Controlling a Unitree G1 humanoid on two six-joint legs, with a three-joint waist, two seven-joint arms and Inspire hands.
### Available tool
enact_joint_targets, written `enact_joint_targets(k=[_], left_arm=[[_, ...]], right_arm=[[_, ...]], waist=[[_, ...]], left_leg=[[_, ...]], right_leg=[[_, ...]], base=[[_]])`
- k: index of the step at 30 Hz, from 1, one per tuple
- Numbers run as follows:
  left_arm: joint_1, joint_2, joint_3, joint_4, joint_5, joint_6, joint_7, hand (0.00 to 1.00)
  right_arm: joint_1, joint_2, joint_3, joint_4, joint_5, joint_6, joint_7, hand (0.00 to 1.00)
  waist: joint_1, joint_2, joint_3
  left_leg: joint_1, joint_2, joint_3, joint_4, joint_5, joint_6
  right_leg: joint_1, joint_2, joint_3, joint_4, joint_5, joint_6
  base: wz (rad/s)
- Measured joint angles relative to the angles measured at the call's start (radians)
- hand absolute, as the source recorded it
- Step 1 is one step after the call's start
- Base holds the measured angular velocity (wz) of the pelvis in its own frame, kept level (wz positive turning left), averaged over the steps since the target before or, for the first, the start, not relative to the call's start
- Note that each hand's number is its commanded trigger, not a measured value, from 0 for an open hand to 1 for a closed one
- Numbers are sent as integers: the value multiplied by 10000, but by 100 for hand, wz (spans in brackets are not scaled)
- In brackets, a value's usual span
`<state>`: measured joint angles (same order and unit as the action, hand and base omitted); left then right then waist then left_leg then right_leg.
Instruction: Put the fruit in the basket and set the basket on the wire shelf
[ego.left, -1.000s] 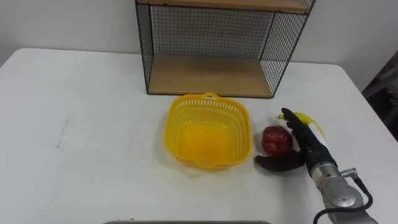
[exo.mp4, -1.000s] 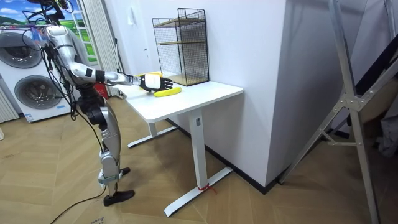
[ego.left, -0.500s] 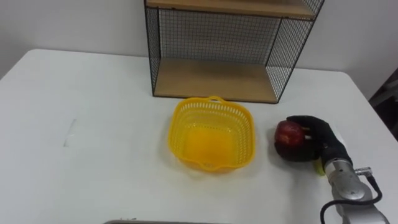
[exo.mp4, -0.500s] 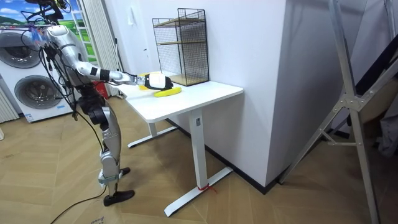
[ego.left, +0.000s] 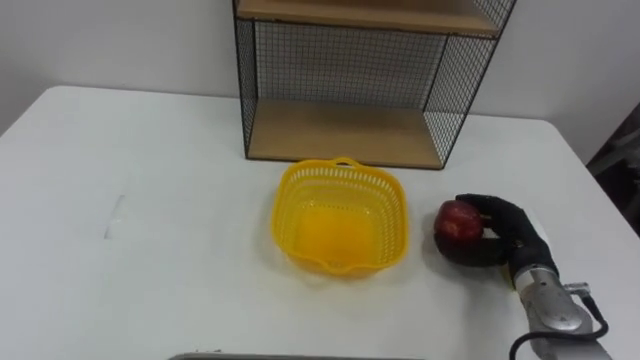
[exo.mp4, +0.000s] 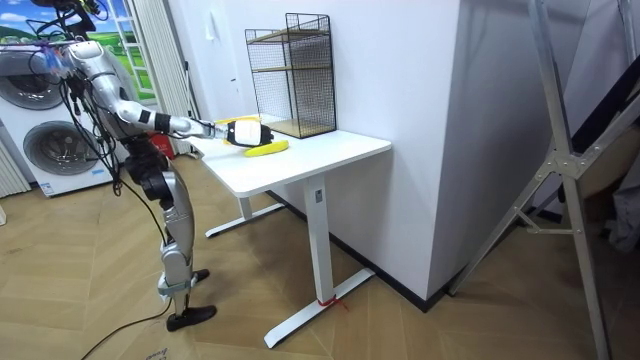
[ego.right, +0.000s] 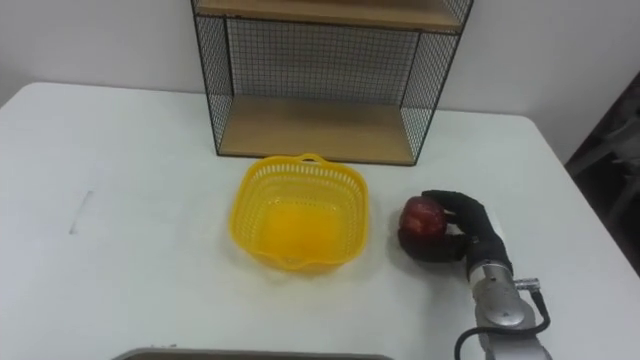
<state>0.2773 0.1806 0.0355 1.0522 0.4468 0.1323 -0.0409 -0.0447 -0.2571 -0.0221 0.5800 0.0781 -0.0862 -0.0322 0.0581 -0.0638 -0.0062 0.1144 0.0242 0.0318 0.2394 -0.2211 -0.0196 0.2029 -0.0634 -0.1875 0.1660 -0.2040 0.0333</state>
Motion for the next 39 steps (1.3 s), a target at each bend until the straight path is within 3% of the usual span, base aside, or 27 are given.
enact_joint_targets(k=[3,10,14,21,24,30,34,36,39], left_arm=[[12,-9,5,12,-8,5,84,0],[15,-248,10,62,-31,3,122,0],[54,-394,10,60,-19,-39,120,0],[73,-390,5,4,-30,-90,120,0],[55,-385,-32,15,-78,-101,121,0],[-39,-342,-223,75,-33,-332,121,0],[-155,-329,-247,293,-24,-501,122,0],[-193,-324,-248,320,-27,-505,122,0],[-192,-293,-283,312,-44,-506,122,0]], right_arm=[[228,181,-3,-284,419,29,-82,100],[912,411,5,-1680,1560,263,-508,100],[1145,610,8,-2528,1581,358,-992,100],[1145,637,6,-3348,1554,356,-1778,100],[1147,635,13,-3810,1557,355,-1880,100],[1142,595,326,-4890,1445,304,-2180,100],[1143,566,696,-5377,1007,303,-2182,100],[1142,566,783,-5606,662,303,-2162,100],[1140,566,800,-5847,210,303,-2087,100]], waist=[[-18,66,5],[-76,418,-74],[-66,485,-14],[-67,360,-12],[-132,355,41],[-57,372,69],[11,355,58],[16,332,105],[15,308,110]], left_leg=[[-9,-2,-1,-36,0,0],[4,-2,135,-99,5,2],[-14,-2,230,-149,8,5],[18,-2,259,-164,8,5],[12,-2,258,-173,6,6],[12,1,347,-195,3,5],[-23,2,378,-198,3,5],[-53,3,386,-193,3,6],[-114,4,388,-184,2,8]], right_leg=[[8,-1,-11,-136,1,9],[-132,-10,94,-40,7,16],[-301,-27,191,67,-25,28],[-289,-26,236,58,-28,33],[-290,-25,243,70,-27,33],[-309,-12,367,74,-31,39],[-432,-12,402,139,-31,39],[-471,-19,400,192,-33,42],[-501,-19,383,191,-35,45]], base=[[0],[-5],[-8],[0],[0],[-4],[-1],[0],[0]])
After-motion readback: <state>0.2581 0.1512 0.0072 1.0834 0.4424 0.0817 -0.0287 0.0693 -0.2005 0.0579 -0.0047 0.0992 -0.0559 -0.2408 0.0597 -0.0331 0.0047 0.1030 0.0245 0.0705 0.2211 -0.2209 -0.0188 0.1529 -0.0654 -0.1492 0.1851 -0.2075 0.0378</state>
